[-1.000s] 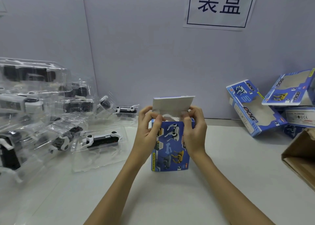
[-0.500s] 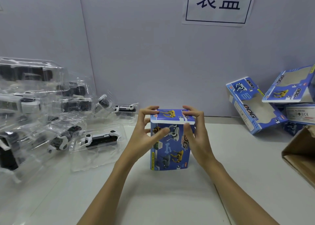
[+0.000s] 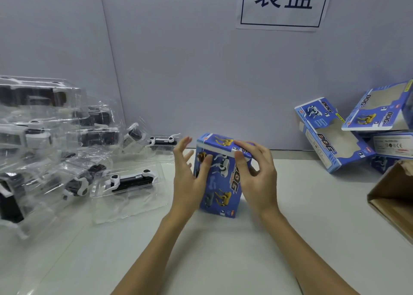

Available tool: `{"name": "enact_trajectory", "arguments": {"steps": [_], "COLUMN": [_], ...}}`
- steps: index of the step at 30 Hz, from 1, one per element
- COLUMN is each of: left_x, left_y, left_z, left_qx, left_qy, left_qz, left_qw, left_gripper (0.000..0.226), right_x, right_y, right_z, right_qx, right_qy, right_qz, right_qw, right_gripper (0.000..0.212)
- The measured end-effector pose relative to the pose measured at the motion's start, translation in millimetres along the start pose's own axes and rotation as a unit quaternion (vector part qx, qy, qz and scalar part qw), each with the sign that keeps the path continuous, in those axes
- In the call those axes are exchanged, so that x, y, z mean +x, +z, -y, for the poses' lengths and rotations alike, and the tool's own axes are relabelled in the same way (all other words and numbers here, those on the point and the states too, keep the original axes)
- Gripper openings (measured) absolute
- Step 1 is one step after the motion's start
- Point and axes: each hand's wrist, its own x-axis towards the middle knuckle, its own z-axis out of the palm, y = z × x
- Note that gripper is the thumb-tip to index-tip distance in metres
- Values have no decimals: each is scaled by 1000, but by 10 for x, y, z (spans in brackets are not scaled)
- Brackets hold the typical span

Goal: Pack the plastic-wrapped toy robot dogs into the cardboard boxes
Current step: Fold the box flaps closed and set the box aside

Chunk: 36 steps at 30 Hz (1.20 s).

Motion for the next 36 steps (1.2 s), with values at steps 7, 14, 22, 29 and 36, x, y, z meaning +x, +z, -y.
{"name": "enact_trajectory", "arguments": {"steps": [7, 14, 22, 29, 36], "left_x": [-126, 17, 22, -8, -17], "left_y": [106, -79, -85, -58, -43], "left_z": [-31, -16, 19, -9, -24], "left_qx": [314, 282, 299, 312, 333], "left_qy": [137, 204, 209, 198, 199], "left_qz": [14, 79, 105, 96, 93], "left_qw": [939, 934, 925, 924, 917], "left_gripper": [134, 121, 127, 129, 131], "right_x": [-99, 44, 175, 137, 109], "right_y": [52, -120, -243, -205, -200], "right_z": [65, 96, 180, 194, 150], "right_qx": [60, 89, 71, 52, 5], "right_qy": [73, 77, 96, 83, 54], "right_qz": [50, 148, 203, 217, 221], "right_qw": [994, 982, 972, 971, 974], "right_gripper": [40, 30, 51, 55, 60]}}
